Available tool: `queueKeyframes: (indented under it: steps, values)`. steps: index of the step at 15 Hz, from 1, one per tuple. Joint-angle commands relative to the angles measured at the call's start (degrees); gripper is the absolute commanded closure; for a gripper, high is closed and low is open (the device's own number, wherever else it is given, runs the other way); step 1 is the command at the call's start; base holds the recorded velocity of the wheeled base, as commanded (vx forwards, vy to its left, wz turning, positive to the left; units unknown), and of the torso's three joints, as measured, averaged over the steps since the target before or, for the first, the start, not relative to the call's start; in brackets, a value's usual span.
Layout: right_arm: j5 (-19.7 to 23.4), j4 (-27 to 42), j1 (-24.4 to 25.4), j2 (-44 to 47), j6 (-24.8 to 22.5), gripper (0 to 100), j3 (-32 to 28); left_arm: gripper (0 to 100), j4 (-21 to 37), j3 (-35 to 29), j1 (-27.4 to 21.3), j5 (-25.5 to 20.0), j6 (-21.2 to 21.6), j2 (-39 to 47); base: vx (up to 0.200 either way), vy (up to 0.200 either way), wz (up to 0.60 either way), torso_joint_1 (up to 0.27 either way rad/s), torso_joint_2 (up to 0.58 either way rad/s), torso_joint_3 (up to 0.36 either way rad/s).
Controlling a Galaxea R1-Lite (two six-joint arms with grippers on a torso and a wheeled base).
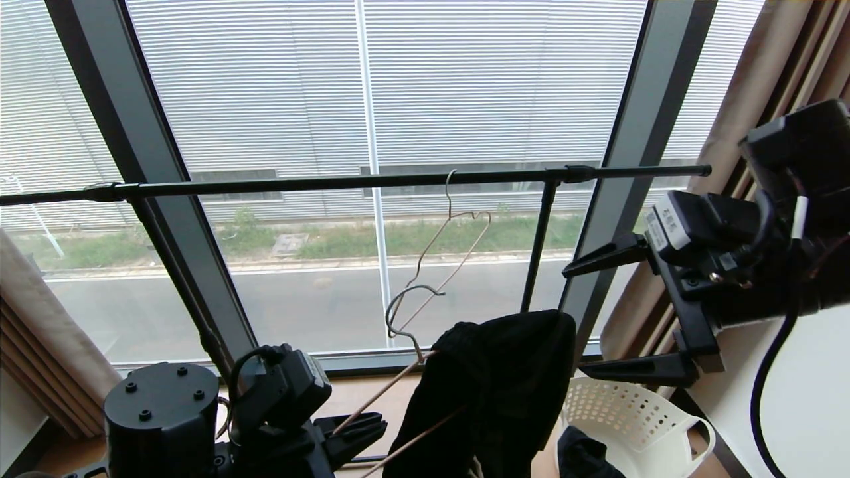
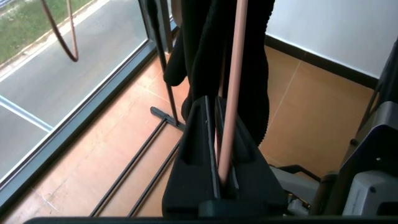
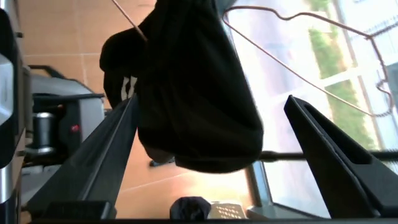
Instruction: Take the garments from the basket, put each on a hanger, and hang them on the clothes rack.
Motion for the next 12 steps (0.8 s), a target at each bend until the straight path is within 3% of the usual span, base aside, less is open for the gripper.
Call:
queueKeyframes:
  steps: [1, 3, 12]
  values:
    - [4.0, 7.3, 0.7, 11.3, -1.6, 0, -10.7, 100, -0.4, 0.2, -0.9, 0.0, 0.0, 0.0, 0.0, 0.0, 0.0, 0.0, 0.0, 0.0]
    - [4.9, 9.8, 2.7, 14.0, -1.6, 0, -14.6, 100, -3.1, 1.5, -1.1, -0.6, -0.1, 0.1, 0.0, 0.0, 0.0, 0.0, 0.0, 0.0]
    - [7.3, 11.6, 7.2, 18.0, -1.1, 0, -16.3, 100, -4.1, 1.7, -2.2, -0.7, -0.1, 0.3, 0.0, 0.0, 0.0, 0.0, 0.0, 0.0]
